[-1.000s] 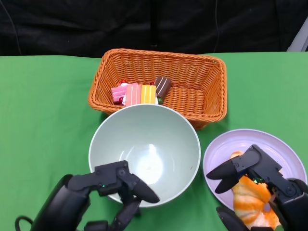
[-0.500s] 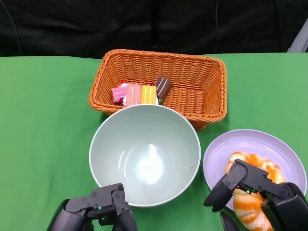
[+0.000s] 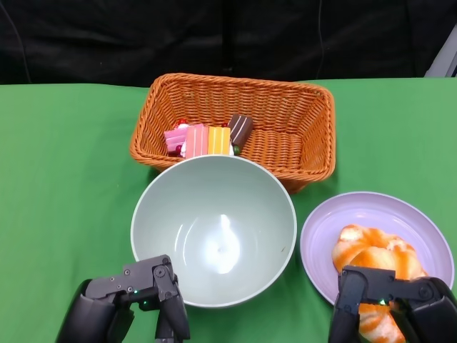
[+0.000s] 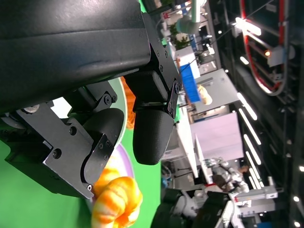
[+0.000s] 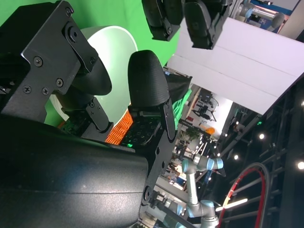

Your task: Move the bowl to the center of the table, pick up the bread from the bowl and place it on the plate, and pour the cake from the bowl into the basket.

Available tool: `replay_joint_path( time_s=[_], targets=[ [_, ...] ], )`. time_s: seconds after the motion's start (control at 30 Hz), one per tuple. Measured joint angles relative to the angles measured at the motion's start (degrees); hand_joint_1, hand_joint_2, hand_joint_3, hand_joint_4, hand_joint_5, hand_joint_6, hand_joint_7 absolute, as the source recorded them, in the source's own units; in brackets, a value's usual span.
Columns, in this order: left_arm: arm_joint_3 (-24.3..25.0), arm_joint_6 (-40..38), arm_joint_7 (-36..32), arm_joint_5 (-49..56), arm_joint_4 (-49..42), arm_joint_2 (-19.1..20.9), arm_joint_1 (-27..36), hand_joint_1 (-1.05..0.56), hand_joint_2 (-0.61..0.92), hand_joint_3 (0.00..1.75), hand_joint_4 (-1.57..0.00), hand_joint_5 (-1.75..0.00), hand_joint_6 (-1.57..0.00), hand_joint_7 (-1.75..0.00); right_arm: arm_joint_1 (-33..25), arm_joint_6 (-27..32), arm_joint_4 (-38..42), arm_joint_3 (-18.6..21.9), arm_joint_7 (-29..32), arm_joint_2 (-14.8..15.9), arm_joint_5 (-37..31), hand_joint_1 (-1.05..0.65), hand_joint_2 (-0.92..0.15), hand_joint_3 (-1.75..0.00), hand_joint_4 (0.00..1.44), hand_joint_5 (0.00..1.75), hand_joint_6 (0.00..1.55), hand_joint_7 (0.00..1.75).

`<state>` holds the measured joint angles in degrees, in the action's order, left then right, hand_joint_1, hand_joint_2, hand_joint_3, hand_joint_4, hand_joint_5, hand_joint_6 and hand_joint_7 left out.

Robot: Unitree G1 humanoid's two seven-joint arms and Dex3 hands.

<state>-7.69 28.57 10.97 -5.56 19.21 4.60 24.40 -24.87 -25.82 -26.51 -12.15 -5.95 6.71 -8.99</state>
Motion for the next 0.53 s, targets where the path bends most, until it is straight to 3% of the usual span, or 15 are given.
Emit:
replay_joint_path(
  time_s=[0.53],
  targets=[
    [0.84,2.84,0.49,-1.21,-0.37,-0.62,-0.22,0.12,0.29,1.68,-1.03,-1.68,-0.96,-1.54,0.35,-1.89,1.85,-0.68,0.4,-0.28,-1.31,0.23,-0.16,-1.75,1.09,1.75,0.98,1.64]
  ],
)
